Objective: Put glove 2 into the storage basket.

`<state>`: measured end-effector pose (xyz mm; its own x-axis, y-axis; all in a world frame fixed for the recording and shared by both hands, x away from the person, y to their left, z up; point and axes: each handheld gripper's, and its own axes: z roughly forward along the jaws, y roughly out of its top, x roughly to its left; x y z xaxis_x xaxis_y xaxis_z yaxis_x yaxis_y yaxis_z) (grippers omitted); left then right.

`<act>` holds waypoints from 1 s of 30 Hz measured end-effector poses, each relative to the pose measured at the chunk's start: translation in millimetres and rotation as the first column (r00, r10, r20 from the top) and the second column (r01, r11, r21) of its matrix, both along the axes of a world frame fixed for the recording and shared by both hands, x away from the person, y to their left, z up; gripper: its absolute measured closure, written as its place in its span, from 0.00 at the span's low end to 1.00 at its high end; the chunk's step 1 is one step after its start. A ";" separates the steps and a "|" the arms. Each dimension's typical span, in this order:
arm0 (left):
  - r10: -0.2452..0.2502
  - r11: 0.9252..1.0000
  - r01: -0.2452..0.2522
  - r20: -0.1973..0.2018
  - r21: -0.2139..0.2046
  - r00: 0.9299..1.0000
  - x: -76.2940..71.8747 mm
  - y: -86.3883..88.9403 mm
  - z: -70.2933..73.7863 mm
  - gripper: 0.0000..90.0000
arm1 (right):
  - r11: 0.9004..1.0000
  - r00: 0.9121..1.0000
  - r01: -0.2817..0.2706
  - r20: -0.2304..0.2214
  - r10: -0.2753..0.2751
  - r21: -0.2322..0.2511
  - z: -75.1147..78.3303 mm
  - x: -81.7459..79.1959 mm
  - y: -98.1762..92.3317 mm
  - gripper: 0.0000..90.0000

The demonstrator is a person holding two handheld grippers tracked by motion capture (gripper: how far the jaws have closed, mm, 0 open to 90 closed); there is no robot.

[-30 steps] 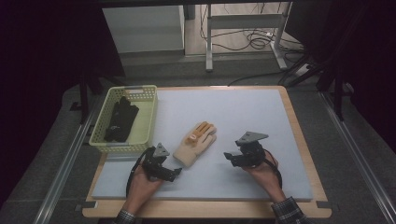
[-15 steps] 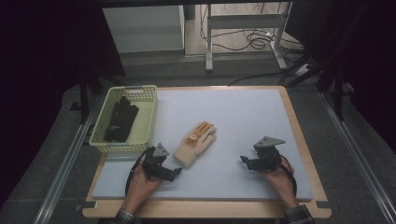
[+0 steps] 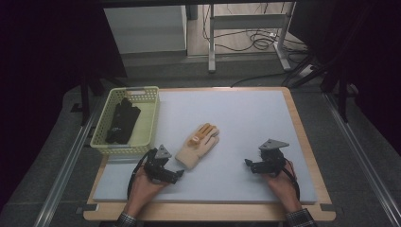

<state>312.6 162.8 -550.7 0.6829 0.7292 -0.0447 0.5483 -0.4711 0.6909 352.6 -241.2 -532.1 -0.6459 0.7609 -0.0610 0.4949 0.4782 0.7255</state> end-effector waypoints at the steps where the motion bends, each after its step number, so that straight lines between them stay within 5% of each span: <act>1: 0.000 1.000 0.000 0.000 0.000 1.000 0.1 0.0 0.1 0.02 | 1.000 1.000 0.000 0.000 0.000 0.000 0.0 0.0 0.0 0.19; 9: -0.026 0.999 0.026 -0.009 0.043 1.000 -0.7 -3.3 8.2 0.00 | 1.000 1.000 0.001 0.015 -0.001 -0.010 0.0 -1.5 0.8 0.19; 18: -0.035 0.997 0.033 -0.034 -0.063 0.999 9.3 -12.9 36.7 0.00 | 1.000 1.000 0.000 0.029 0.000 -0.018 -0.1 -2.9 1.7 0.19; 30: -0.043 0.996 0.047 -0.049 0.073 0.998 55.9 -69.9 41.6 0.00 | 1.000 0.999 0.000 0.032 0.000 -0.020 0.0 -3.2 1.8 0.19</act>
<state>368.5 92.9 -509.1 0.7134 0.7003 -0.0251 0.5570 -0.5448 0.6269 349.4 -239.4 -532.2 -0.6435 0.7593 -0.0967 0.4713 0.4926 0.7316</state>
